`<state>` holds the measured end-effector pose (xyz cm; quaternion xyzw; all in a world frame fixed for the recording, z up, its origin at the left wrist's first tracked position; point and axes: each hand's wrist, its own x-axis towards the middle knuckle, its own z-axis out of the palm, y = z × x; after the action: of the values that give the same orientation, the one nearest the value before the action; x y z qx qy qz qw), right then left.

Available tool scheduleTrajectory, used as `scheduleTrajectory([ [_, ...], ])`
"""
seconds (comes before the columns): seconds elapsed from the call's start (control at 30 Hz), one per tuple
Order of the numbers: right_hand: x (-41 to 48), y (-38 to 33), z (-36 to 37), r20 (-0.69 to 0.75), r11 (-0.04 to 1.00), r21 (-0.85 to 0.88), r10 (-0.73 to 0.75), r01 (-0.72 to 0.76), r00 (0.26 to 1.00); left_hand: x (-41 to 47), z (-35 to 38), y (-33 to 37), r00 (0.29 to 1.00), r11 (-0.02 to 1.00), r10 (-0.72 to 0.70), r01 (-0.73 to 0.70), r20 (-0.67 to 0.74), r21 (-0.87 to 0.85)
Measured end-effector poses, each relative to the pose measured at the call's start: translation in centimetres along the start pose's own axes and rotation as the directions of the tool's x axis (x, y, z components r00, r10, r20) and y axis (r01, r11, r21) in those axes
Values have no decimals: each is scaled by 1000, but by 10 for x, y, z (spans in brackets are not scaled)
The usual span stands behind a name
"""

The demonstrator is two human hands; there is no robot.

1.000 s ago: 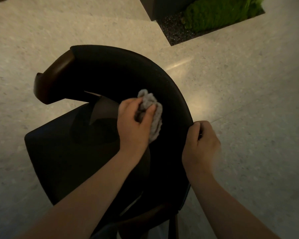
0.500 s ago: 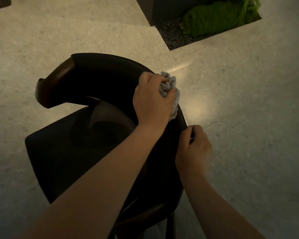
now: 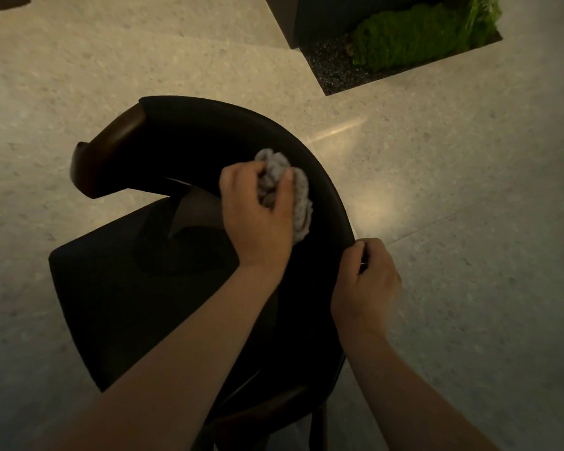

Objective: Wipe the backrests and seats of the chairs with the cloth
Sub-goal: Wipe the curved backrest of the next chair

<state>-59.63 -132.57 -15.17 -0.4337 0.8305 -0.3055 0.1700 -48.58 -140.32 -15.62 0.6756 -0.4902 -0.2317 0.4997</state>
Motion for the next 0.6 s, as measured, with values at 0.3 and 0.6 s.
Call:
scheduleTrajectory([
  [0.3,0,2,1,-5,1000,-7,-10,10,1000,4,32,0,1000,1000,14,-14,1,-9],
  [0.6,-1,3,1,3,1000,8,-19,19,1000,-11,27,-31,991,990,-134,134,-13,-44],
])
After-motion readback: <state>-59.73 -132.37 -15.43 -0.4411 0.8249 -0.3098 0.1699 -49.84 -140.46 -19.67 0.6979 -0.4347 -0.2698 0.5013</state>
